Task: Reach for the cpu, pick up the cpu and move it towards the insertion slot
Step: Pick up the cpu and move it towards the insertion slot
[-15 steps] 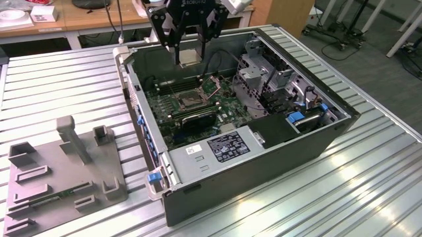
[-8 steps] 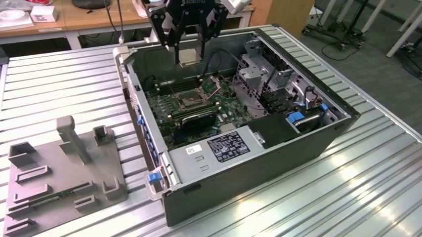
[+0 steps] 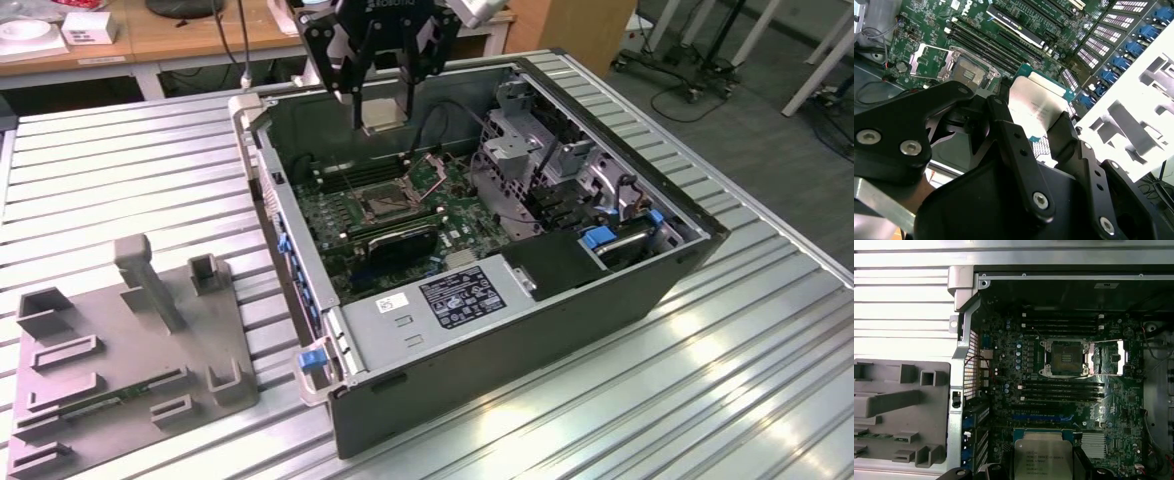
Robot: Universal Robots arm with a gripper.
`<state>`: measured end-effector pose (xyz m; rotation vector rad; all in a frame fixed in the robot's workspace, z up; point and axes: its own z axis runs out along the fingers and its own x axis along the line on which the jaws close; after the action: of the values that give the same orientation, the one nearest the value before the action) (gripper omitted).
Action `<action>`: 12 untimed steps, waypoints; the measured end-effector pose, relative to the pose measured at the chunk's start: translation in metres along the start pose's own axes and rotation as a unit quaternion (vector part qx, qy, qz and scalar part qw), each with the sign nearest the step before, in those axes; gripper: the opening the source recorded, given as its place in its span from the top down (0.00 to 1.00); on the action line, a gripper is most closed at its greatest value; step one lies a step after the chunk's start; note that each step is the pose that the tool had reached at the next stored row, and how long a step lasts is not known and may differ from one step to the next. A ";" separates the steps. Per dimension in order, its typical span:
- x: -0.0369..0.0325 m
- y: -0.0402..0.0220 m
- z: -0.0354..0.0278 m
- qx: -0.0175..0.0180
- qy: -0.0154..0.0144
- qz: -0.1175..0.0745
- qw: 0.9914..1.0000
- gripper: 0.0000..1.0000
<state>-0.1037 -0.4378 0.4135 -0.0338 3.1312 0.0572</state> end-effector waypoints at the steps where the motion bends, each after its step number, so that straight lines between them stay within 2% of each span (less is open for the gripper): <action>1: 0.0000 0.0003 0.0001 0.000 0.000 0.000 1.000 0.45; 12: -0.0002 0.0033 0.0001 0.000 0.000 0.000 1.000 0.45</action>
<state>-0.1036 -0.4345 0.4135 -0.0340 3.1311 0.0573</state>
